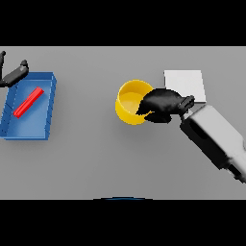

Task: Pick up the red beaker and tilt it to pour out 1 green nut into yellow bowl. Pick up the yellow bowl and place it on the metallic measuring scale.

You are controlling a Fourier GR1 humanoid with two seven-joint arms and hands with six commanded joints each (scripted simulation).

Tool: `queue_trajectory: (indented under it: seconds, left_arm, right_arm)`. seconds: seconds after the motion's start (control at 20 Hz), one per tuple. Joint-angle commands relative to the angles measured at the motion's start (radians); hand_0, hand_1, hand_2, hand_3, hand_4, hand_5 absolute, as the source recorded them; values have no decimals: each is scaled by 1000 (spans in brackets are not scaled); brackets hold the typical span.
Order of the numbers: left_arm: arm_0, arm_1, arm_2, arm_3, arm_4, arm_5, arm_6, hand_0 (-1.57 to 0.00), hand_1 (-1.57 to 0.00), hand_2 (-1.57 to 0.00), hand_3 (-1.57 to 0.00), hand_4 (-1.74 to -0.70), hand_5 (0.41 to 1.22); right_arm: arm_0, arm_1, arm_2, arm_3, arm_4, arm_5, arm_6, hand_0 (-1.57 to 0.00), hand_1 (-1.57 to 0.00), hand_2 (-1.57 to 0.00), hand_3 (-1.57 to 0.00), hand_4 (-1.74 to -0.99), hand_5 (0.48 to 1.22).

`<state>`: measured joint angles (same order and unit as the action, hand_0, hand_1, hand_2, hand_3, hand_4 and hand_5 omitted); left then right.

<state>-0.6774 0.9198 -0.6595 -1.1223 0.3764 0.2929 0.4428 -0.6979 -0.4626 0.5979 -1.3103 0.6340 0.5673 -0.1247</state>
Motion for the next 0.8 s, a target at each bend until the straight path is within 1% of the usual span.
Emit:
queue_trajectory:
  seconds: [0.0,0.05,0.1,0.15,0.25,0.3,0.35,0.4,0.45,0.5,0.55,0.6,0.65,0.7,0.75]
  left_arm:
    - [-5,0,-7,-9,-5,-2,10,1,1,1,1,-799,741]
    - [-6,0,-12,-13,-11,6,21,1,1,1,1,-798,744]
    - [0,5,-10,-22,-8,7,20,1,1,1,1,-795,747]
    - [1,13,-3,-17,-2,2,21,1,1,1,1,-794,748]
    - [-4,7,-3,-7,0,-7,24,1,1,1,1,-790,753]
    - [-1,9,-3,-12,0,-7,17,1,1,1,1,-788,754]
    - [3,11,2,-17,4,-3,13,1,1,1,1,-792,754]
    - [2,4,3,-6,9,-7,13,1,1,1,1,-799,754]
    - [-1,4,3,-7,6,-2,20,1,1,1,1,-803,755]
    - [1,8,3,-3,2,-4,9,1,1,1,1,-803,757]
    - [-4,8,3,4,1,-7,15,1,1,1,1,-802,755]
    - [-12,-1,2,12,3,-11,22,1,1,1,1,-801,754]
    - [-12,-3,5,27,2,-15,14,1,1,1,1,-801,754]
    - [-5,1,7,16,5,-11,10,1,1,1,1,-801,753]
    - [-9,-6,2,14,1,-8,12,1,1,1,1,-801,753]
  right_arm:
    - [5,-4,-6,-13,-11,11,13,-1564,-1555,-1561,-1319,-1723,1218]
    - [2,-14,-16,-9,-10,-2,9,-1565,-1558,-1563,-1289,-1723,1219]
    - [0,-24,-21,-13,-7,-9,29,-1566,-1561,-1565,-1269,-1723,1219]
    - [-13,-30,-28,-1,-1,-23,31,-1471,-1535,-1566,-1279,-1723,1220]
    - [-24,-64,-44,6,2,-34,40,-1506,-1548,-1568,-1324,-1723,1220]
    - [-35,-68,-55,38,2,-39,53,-1519,-1552,-1568,-1341,-1724,1220]
    - [-38,-86,-59,48,4,-49,52,-1529,-1556,-1569,-1383,-1725,1220]
    - [-43,-87,-64,61,7,-69,55,-1538,-1559,-1569,-1406,-1726,1221]
    - [-51,-100,-73,81,3,-78,32,-1544,-1561,-1570,-1417,-1726,1221]
    - [-64,-111,-80,106,1,-78,26,-1550,-1563,-1570,-1407,-1725,1221]
    - [-74,-125,-86,129,1,-82,22,-1554,-1565,-1570,-1380,-1725,1221]
    - [-87,-119,-79,167,17,-102,30,-1557,-1566,-1570,-1342,-1724,1221]
    - [-94,-126,-80,197,20,-114,7,-1560,-1567,-1570,-1311,-1724,1221]
    - [-100,-122,-75,211,22,-117,13,-1562,-1568,-1571,-1287,-1724,1221]
    - [-103,-116,-72,224,21,-125,0,-1564,-1568,-1571,-1267,-1723,1221]
